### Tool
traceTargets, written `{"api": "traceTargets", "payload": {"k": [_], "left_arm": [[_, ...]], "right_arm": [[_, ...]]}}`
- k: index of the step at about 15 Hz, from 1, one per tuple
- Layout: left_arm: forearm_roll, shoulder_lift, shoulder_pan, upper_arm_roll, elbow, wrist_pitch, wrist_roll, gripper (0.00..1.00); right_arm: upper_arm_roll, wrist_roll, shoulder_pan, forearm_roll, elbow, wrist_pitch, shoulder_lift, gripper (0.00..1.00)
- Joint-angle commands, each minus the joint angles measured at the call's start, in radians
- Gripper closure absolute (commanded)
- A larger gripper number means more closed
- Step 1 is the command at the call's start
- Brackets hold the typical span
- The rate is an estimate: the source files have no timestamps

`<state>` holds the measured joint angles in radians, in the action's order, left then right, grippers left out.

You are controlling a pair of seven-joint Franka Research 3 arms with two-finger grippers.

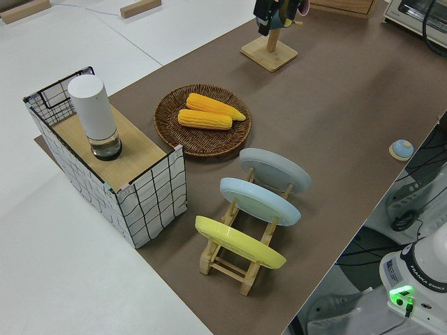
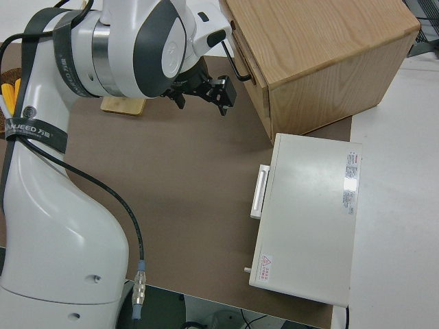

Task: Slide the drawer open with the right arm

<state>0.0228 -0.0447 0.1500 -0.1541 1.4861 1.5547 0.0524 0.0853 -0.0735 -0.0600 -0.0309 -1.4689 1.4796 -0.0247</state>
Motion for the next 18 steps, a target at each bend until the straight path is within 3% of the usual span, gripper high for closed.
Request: {"api": "traceTargets", "payload": {"k": [1, 10, 15, 18], "left_arm": [[-0.015, -0.012, 0.017, -0.016, -0.02, 0.001, 0.006, 0.0], [-0.014, -0.012, 0.017, -0.016, -0.02, 0.001, 0.006, 0.0], [-0.014, -0.012, 0.017, -0.016, -0.02, 0.001, 0.006, 0.0], [-0.014, -0.012, 0.017, -0.016, -0.02, 0.001, 0.006, 0.0]], "right_arm": [[0.001, 0.024, 0.017, 0.009, -0.001, 0.007, 0.002, 0.013], [0.005, -0.002, 0.002, -0.017, -0.001, 0.004, 0.002, 0.015], [-0.015, 0.001, -0.044, -0.214, -0.001, 0.007, -0.014, 0.015], [-0.024, -0.006, -0.118, -0.381, -0.001, 0.008, -0.05, 0.015]]}}
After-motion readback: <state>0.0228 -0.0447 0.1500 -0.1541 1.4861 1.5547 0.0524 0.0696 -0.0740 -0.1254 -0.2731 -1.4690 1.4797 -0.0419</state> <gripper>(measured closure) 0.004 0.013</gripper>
